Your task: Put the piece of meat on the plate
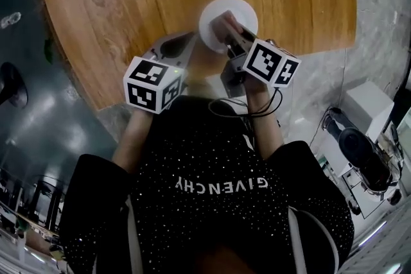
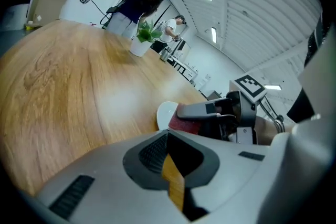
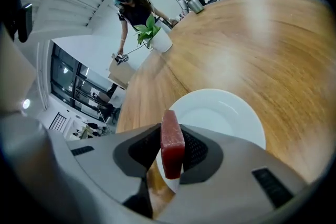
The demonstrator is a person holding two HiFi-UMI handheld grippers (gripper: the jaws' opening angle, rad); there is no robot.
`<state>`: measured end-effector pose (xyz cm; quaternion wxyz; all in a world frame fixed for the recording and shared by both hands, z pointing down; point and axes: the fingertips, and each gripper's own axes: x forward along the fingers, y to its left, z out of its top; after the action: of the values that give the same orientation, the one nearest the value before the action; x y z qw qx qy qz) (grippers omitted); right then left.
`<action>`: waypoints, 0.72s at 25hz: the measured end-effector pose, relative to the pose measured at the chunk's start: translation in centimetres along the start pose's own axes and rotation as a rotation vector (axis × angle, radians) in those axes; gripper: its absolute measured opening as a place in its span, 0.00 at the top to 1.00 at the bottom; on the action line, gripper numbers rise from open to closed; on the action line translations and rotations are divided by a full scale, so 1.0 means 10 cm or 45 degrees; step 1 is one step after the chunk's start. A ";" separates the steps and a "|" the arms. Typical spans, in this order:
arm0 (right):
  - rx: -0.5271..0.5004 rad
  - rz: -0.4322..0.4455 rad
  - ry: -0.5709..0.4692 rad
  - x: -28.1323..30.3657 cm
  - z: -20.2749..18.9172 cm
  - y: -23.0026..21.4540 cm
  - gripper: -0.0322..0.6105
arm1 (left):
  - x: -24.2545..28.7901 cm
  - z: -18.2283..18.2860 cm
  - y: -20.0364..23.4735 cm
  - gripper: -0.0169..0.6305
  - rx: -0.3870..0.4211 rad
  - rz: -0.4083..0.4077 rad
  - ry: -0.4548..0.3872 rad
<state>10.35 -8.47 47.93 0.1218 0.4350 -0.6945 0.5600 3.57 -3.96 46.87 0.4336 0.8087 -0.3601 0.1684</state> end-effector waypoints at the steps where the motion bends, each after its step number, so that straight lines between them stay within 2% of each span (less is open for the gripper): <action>1: -0.008 -0.007 0.002 0.03 -0.01 0.00 0.80 | -0.01 -0.01 0.03 0.96 -0.003 0.004 -0.002; 6: -0.032 -0.061 -0.001 0.08 0.01 -0.04 0.79 | 0.03 -0.02 0.09 0.96 -0.022 0.001 -0.004; 10: -0.198 -0.150 -0.012 0.03 0.04 -0.05 0.79 | 0.05 -0.01 0.03 0.96 -0.019 -0.016 -0.004; 13: -0.289 -0.170 0.003 0.02 0.02 -0.02 0.70 | 0.05 -0.01 0.00 0.96 -0.024 -0.031 -0.006; 16: -0.292 -0.171 0.012 0.02 0.02 -0.03 0.63 | 0.06 0.00 -0.02 0.96 -0.022 -0.036 -0.011; 18: -0.288 -0.187 -0.006 -0.02 0.05 -0.05 0.62 | 0.07 0.00 -0.03 0.96 -0.007 -0.033 -0.009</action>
<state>11.01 -8.88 47.99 0.2091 0.4694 -0.7198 0.4666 4.28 -4.13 47.15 0.4366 0.8127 -0.3516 0.1589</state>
